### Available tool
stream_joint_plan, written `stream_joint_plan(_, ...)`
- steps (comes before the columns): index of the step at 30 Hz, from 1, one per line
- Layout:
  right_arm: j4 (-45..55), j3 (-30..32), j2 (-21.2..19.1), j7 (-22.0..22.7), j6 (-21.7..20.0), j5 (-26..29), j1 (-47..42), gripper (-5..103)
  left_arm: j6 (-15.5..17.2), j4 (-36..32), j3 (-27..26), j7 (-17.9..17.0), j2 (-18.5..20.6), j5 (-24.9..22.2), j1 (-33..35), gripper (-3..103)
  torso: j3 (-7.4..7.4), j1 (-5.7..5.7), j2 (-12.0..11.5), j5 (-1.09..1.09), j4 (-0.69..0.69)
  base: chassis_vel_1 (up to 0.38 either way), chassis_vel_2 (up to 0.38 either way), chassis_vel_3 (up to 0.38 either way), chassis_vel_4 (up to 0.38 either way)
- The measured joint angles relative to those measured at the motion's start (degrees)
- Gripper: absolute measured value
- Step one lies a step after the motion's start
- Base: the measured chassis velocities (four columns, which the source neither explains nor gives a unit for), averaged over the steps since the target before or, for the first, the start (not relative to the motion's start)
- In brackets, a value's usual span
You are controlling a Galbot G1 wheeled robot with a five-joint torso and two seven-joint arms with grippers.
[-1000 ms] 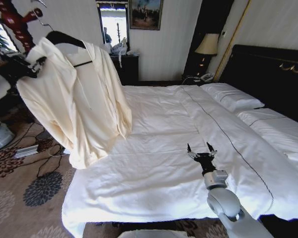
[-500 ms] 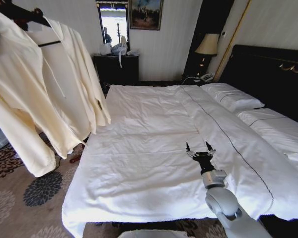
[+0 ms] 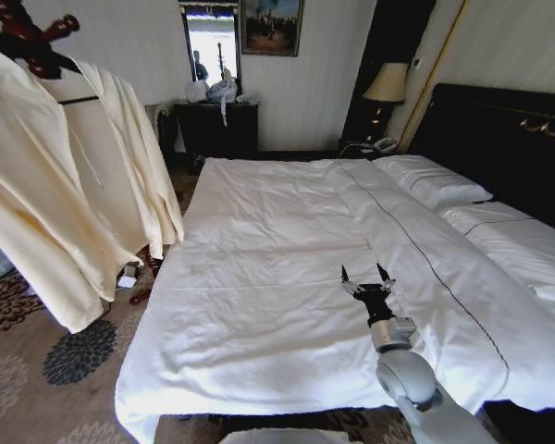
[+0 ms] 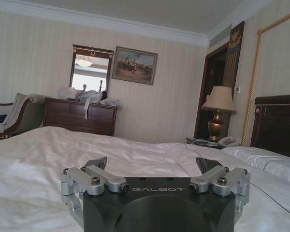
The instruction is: Pick up the clothes from the bed and hang them on the clothes hanger.
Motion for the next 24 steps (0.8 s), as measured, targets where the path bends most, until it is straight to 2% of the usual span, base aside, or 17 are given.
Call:
stream_joint_plan(8,0.47,0.42,0.12,-0.11,0.3,-0.13,-0.59,100,0.17,2.4,-0.51,0.23,-2.29,1.01,0.59,21,0.0,0.0,0.0,-0.01,0.01,0.0,0.0,0.0,0.0)
stream_joint_plan(13,0.47,0.25,0.59,-0.16,0.35,-0.81,-1.12,100,0.21,2.0,-0.29,0.48,-5.57,0.63,0.24,21,0.0,0.0,0.0,0.0,0.01,0.0,0.0,0.0,0.0)
stream_joint_plan(20,0.69,0.98,0.72,-0.24,0.46,-1.3,-2.21,100,0.5,0.54,2.56,1.03,-11.28,2.01,-4.19,21,0.01,0.0,0.0,-0.01,-0.03,0.0,0.0,0.0,0.0)
stream_joint_plan(24,0.87,1.58,0.57,-0.24,0.46,-1.2,-2.35,100,0.8,0.75,3.47,1.65,-12.13,2.39,-6.19,21,0.0,0.0,0.0,0.01,0.01,0.0,0.0,0.0,0.0)
